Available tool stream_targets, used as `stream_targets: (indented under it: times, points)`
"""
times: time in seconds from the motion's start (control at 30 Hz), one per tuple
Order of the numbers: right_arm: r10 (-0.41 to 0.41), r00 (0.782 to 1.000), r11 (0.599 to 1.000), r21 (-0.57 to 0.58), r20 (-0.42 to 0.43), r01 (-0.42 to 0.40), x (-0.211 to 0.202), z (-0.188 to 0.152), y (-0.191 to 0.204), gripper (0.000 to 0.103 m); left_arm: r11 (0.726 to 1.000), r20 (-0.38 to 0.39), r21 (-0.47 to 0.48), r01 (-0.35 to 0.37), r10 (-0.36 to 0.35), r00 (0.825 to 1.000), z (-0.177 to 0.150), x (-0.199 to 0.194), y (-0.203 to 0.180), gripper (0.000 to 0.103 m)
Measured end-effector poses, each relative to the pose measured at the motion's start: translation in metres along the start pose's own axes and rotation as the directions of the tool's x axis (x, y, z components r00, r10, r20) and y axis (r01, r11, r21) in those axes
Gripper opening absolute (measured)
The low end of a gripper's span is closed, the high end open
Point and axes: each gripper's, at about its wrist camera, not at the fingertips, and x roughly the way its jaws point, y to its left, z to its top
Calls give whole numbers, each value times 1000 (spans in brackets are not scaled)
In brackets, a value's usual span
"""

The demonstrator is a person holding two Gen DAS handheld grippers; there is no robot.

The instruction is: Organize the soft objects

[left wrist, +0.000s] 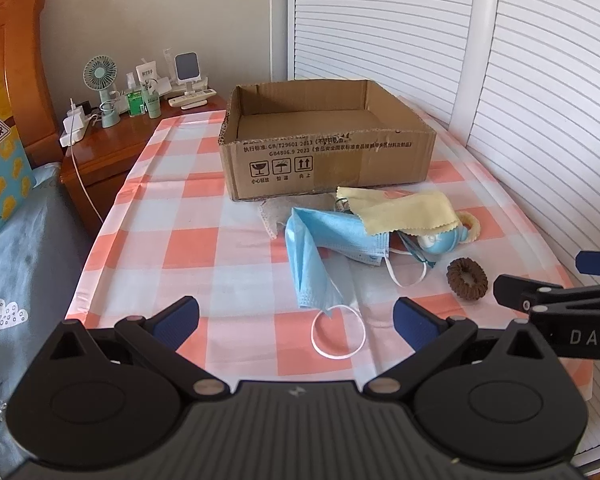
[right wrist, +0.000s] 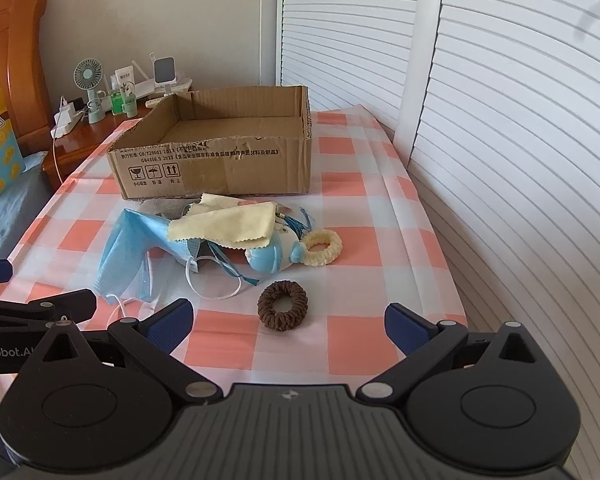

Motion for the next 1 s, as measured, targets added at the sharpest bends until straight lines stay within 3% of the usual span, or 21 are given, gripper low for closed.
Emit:
stream_targets:
  times: [0.47,0.8,1.0]
  points:
    - [29,1000,999,-36,-4,-29,34,0,-5,103,1000,-16,-12,15,-15,1000,5,18,11,102]
    - [7,996,999,-47,-90,-11,81,-11,-10,103,1000,-39,-21,17,-18,999,6,34,17,102]
    - [-4,996,998,-58,-93,-1,95,-10,-10,103,999,-66,-28,17,-19,998,9,45,19,102]
